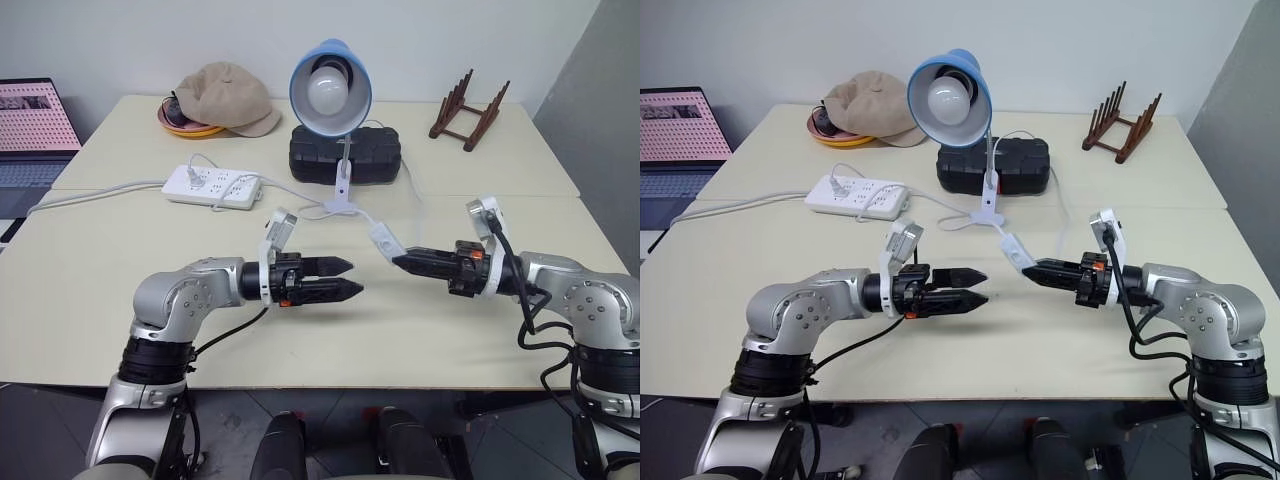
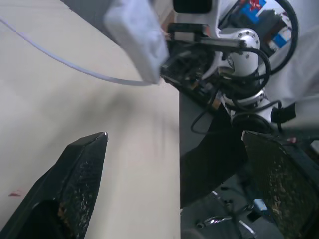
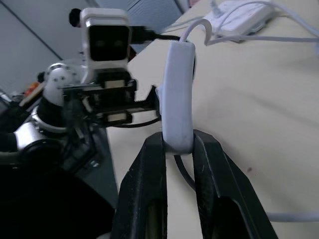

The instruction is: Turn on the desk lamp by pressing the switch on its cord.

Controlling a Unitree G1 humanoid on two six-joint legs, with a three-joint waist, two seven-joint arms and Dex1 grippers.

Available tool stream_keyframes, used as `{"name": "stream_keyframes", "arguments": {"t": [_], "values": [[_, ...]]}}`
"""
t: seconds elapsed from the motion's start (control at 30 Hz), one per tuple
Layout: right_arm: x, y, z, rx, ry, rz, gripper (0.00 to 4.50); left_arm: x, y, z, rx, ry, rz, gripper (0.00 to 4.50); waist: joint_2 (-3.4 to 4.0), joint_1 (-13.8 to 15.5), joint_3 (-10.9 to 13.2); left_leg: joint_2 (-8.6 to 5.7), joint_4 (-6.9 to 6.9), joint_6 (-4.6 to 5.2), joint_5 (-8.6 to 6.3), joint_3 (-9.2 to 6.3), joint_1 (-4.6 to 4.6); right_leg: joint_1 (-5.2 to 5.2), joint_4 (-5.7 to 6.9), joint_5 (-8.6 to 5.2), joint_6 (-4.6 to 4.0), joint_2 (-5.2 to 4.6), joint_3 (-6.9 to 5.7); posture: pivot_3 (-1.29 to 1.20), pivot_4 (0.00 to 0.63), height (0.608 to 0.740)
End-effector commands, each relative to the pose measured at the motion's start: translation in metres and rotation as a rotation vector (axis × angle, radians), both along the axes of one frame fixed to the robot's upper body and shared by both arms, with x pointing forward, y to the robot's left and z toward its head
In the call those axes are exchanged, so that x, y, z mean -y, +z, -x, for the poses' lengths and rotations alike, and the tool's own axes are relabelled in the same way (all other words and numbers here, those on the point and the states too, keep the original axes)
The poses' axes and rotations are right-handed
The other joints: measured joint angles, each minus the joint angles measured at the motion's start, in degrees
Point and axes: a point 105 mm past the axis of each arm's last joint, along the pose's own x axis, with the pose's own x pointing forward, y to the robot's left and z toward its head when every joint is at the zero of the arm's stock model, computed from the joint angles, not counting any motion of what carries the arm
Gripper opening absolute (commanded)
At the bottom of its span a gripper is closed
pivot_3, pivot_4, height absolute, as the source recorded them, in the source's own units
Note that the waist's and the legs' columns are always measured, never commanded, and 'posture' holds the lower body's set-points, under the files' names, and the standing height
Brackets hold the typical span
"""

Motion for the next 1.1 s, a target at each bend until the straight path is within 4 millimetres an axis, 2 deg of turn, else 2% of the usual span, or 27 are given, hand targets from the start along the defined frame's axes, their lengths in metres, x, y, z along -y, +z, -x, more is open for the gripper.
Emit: {"name": "stream_keyframes", "arguments": {"t": [0.03,0.47,0.67,0.7,0.9,1.07,1.1], "values": [[-0.004,0.011,0.012,0.026,0.057,-0.015,0.36,0.006,0.015,-0.002,0.022,-0.017,0.048,4.5,0.0,0.0,0.0,0.0,0.0,0.0,0.0,0.0,0.01,0.0,-0.01,0.0,0.0,0.0,0.01,0.0,0.15,0.74],[-0.007,0.006,0.019,0.016,0.071,0.004,0.36,0.017,0.021,-0.002,0.04,-0.059,0.061,4.5,0.0,-0.1,0.0,-0.01,-0.01,0.0,0.0,0.01,0.0,0.0,-0.04,-0.01,-0.01,0.0,0.02,0.0,0.15,0.74],[-0.01,0.007,0.019,0.021,0.083,0.006,0.36,0.02,0.022,-0.001,0.043,-0.073,0.068,3.42,0.0,-0.1,0.0,-0.01,-0.01,0.0,0.0,0.01,0.0,0.0,-0.05,-0.01,-0.02,0.0,0.02,0.0,0.15,0.74],[-0.011,0.007,0.02,0.022,0.089,0.006,0.36,0.021,0.021,-0.001,0.042,-0.074,0.07,3.11,0.0,-0.1,0.0,-0.01,-0.01,0.0,0.0,0.01,0.0,0.0,-0.05,-0.01,-0.02,0.0,0.02,0.0,0.15,0.74],[-0.015,0.008,0.021,0.021,0.109,0.005,0.36,0.022,0.021,0.0,0.045,-0.079,0.072,1.9,0.0,-0.1,0.0,-0.01,-0.02,0.0,0.0,0.01,-0.01,-0.01,-0.06,-0.01,-0.02,0.0,0.02,0.0,0.15,0.74],[-0.016,0.01,0.02,0.024,0.114,0.001,0.36,0.021,0.022,0.0,0.048,-0.078,0.072,0.99,0.0,-0.1,0.0,-0.01,-0.02,0.0,0.0,0.01,-0.01,-0.01,-0.06,-0.02,-0.03,0.0,0.02,0.0,0.15,0.74],[-0.016,0.01,0.02,0.024,0.115,0.002,0.36,0.021,0.022,0.0,0.048,-0.078,0.074,0.92,0.0,-0.1,0.0,-0.01,-0.02,0.0,0.0,0.01,-0.01,-0.01,-0.07,-0.02,-0.04,0.0,0.02,0.0,0.15,0.74]]}}
